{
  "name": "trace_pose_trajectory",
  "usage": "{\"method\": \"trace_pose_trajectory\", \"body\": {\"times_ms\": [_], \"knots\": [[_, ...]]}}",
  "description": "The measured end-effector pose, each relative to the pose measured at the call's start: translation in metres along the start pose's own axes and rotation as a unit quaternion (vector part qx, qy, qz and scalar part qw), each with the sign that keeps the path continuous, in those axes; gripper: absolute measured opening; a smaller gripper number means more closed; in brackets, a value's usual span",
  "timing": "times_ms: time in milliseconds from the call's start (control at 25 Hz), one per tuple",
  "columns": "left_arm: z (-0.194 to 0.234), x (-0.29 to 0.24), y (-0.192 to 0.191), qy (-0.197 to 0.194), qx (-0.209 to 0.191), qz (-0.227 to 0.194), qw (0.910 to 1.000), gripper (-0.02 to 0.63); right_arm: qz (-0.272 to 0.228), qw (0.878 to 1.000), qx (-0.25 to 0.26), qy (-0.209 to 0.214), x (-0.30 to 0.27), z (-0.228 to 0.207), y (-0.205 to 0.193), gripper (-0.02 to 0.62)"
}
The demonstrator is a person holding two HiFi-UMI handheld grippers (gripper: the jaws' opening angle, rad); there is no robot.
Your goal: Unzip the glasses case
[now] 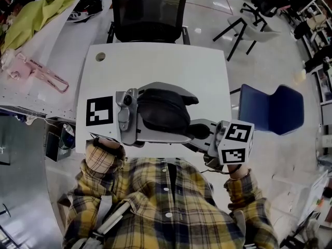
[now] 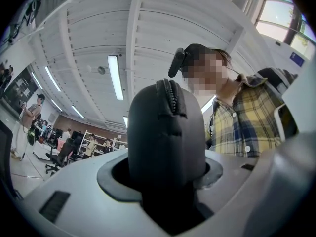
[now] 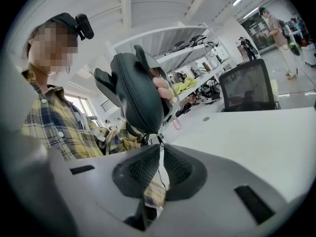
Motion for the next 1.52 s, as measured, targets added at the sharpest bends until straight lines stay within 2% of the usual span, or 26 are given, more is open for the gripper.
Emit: {"method": "trace_pose_trajectory", "body": {"times_ms": [200, 360, 600, 760, 1000, 1240, 1520], "knots": [[0.005, 0.004, -0.005, 0.031, -0.010, 0.022, 0.9992, 0.249, -0.011, 1.000, 0.002, -0.026, 0.009, -0.005, -0.002, -0.002], [0.010, 0.009, -0.009, 0.079, -0.027, 0.043, 0.9956, 0.249, -0.021, 0.998, 0.002, -0.059, 0.020, -0.011, -0.002, -0.002], [0.016, 0.018, -0.017, 0.168, -0.056, 0.079, 0.9810, 0.249, -0.045, 0.990, 0.031, -0.132, 0.035, -0.018, 0.014, -0.002], [0.022, 0.025, -0.023, 0.210, -0.051, 0.088, 0.9725, 0.249, -0.059, 0.983, 0.055, -0.163, 0.038, -0.020, 0.030, -0.002], [0.024, 0.033, -0.034, 0.235, -0.022, 0.070, 0.9693, 0.249, -0.103, 0.972, 0.055, -0.205, 0.040, -0.024, 0.046, -0.002], [0.024, 0.038, -0.042, 0.239, 0.003, 0.049, 0.9697, 0.249, -0.116, 0.959, 0.082, -0.246, 0.040, -0.022, 0.052, -0.002], [0.023, 0.040, -0.048, 0.240, 0.017, 0.036, 0.9701, 0.249, -0.119, 0.958, 0.078, -0.247, 0.040, -0.021, 0.049, -0.003]]}}
Point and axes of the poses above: the fingertips, and each gripper's own axes: x backward along the fingers, z to its left, y out of its top, the point moved 6 cm from there along x, backward along the fingers, and after that the axes turned 13 degrees about x, right-handed, at the moved point
